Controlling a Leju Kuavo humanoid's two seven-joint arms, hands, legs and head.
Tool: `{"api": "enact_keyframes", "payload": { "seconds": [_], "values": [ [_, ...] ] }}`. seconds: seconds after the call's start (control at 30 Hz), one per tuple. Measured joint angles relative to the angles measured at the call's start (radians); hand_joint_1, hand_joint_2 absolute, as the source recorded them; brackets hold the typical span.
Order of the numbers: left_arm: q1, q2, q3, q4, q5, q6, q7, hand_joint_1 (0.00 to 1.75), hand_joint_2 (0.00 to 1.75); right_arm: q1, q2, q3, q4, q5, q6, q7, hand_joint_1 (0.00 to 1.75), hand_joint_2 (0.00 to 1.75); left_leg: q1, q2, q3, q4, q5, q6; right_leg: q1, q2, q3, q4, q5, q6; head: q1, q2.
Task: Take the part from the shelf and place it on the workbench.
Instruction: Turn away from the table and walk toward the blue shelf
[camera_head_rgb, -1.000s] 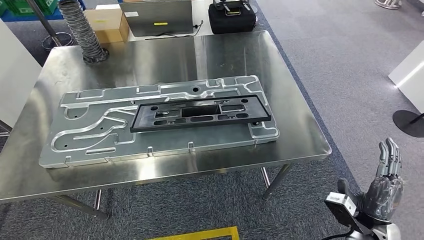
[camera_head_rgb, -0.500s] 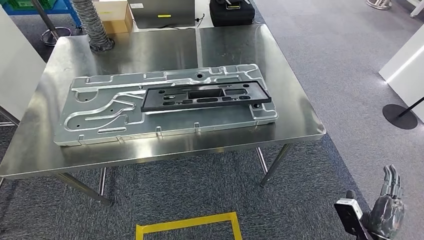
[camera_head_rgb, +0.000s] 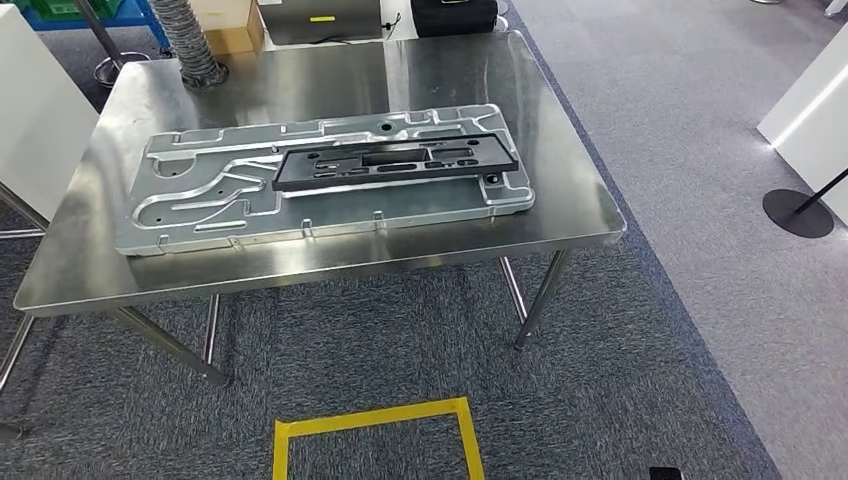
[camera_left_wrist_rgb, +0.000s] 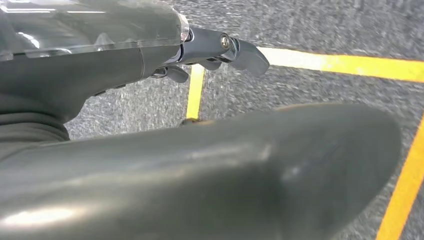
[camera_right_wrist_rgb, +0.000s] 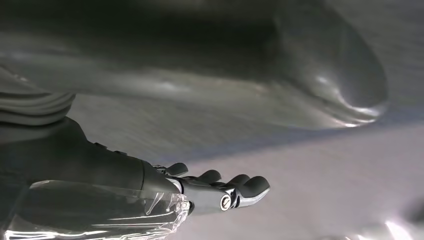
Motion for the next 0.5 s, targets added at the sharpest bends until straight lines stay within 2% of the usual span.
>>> {"api": "enact_keyframes", "payload": {
  "seconds": [0.03, 0.07, 0.1, 0.17, 0.2, 0.23, 0.3, 0.33, 0.37, 0.4, 0.43, 0.47, 0.5],
  "values": [
    [-0.002, 0.000, -0.001, 0.000, -0.003, -0.001, 0.001, 0.00, 0.00, -0.004, 0.000, -0.006, 0.032, 0.008, 0.000, 0.029, 0.00, 0.00, -0.002, 0.000, 0.048, -0.068, -0.007, 0.005, 0.001, 0.000, -0.011, 0.009, 0.006, 0.004, 0.000, 0.000],
    [-0.004, 0.000, -0.001, 0.000, -0.007, -0.003, 0.001, 0.00, 0.00, -0.008, 0.000, -0.009, 0.061, 0.018, 0.002, 0.060, 0.00, 0.00, -0.003, 0.000, 0.080, -0.120, -0.021, 0.011, 0.002, 0.000, -0.017, 0.015, 0.013, 0.009, 0.000, 0.000],
    [-0.006, 0.000, -0.002, 0.000, -0.011, -0.004, 0.002, 0.00, 0.00, -0.012, 0.001, -0.012, 0.087, 0.029, 0.009, 0.096, 0.00, 0.00, -0.006, 0.000, 0.094, -0.149, -0.032, 0.019, 0.002, 0.000, -0.020, 0.017, 0.021, 0.015, 0.000, 0.000],
    [-0.006, -0.001, -0.005, 0.000, -0.021, -0.007, 0.006, 0.00, 0.00, -0.017, 0.004, -0.014, 0.131, 0.053, 0.041, 0.183, 0.00, 0.00, -0.006, 0.002, 0.083, -0.157, -0.018, 0.034, -0.001, 0.001, -0.023, 0.015, 0.034, 0.027, 0.000, 0.000],
    [-0.006, -0.002, -0.008, 0.000, -0.027, -0.009, 0.009, 0.00, 0.00, -0.018, 0.007, -0.014, 0.151, 0.064, 0.065, 0.232, 0.00, 0.00, -0.005, 0.004, 0.072, -0.157, -0.006, 0.043, -0.003, 0.003, -0.030, 0.025, 0.018, 0.033, 0.000, 0.000],
    [-0.006, -0.002, -0.013, 0.000, -0.033, -0.011, 0.013, 0.00, 0.00, -0.019, 0.011, -0.014, 0.167, 0.072, 0.094, 0.284, 0.00, 0.00, -0.003, 0.006, 0.059, -0.159, 0.009, 0.049, -0.005, 0.005, -0.041, 0.052, -0.020, 0.040, 0.000, 0.000],
    [-0.007, -0.003, -0.022, 0.000, -0.045, -0.019, 0.020, 0.00, 0.00, -0.022, 0.020, -0.014, 0.194, 0.079, 0.161, 0.389, 0.00, 0.00, -0.002, 0.007, 0.027, -0.158, 0.036, 0.056, -0.011, 0.008, -0.070, 0.162, -0.134, 0.052, 0.000, 0.000],
    [-0.006, -0.004, -0.025, 0.000, -0.050, -0.023, 0.024, 0.00, 0.00, -0.024, 0.026, -0.014, 0.205, 0.081, 0.194, 0.438, 0.00, 0.00, -0.002, 0.007, 0.010, -0.157, 0.048, 0.055, -0.014, 0.008, -0.082, 0.229, -0.174, 0.057, 0.000, 0.000],
    [-0.005, -0.005, -0.028, 0.000, -0.054, -0.026, 0.027, 0.00, 0.00, -0.027, 0.033, -0.014, 0.215, 0.085, 0.224, 0.479, 0.00, 0.00, -0.002, 0.008, -0.007, -0.155, 0.061, 0.054, -0.016, 0.008, -0.085, 0.281, -0.189, 0.060, 0.000, 0.000],
    [-0.005, -0.007, -0.031, 0.000, -0.058, -0.028, 0.031, 0.00, 0.00, -0.028, 0.041, -0.014, 0.225, 0.090, 0.250, 0.514, 0.00, 0.00, -0.002, 0.008, -0.024, -0.152, 0.072, 0.051, -0.018, 0.008, -0.073, 0.305, -0.178, 0.062, 0.000, 0.000],
    [-0.005, -0.010, -0.035, 0.000, -0.062, -0.030, 0.033, 0.00, 0.00, -0.029, 0.049, -0.014, 0.233, 0.097, 0.273, 0.542, 0.00, 0.00, -0.001, 0.008, -0.041, -0.148, 0.083, 0.048, -0.020, 0.008, -0.043, 0.292, -0.152, 0.063, 0.000, 0.000],
    [-0.005, -0.012, -0.039, 0.001, -0.067, -0.032, 0.036, 0.00, 0.00, -0.030, 0.056, -0.012, 0.239, 0.106, 0.294, 0.564, 0.00, 0.00, -0.001, 0.008, -0.057, -0.144, 0.093, 0.045, -0.021, 0.008, 0.005, 0.242, -0.125, 0.061, 0.000, 0.000],
    [-0.006, -0.015, -0.044, 0.001, -0.072, -0.034, 0.039, 0.00, 0.00, -0.032, 0.062, -0.009, 0.243, 0.116, 0.312, 0.579, 0.00, 0.00, -0.002, 0.008, -0.070, -0.139, 0.102, 0.042, -0.022, 0.008, 0.069, 0.165, -0.114, 0.057, 0.000, 0.000]
  ]
}}
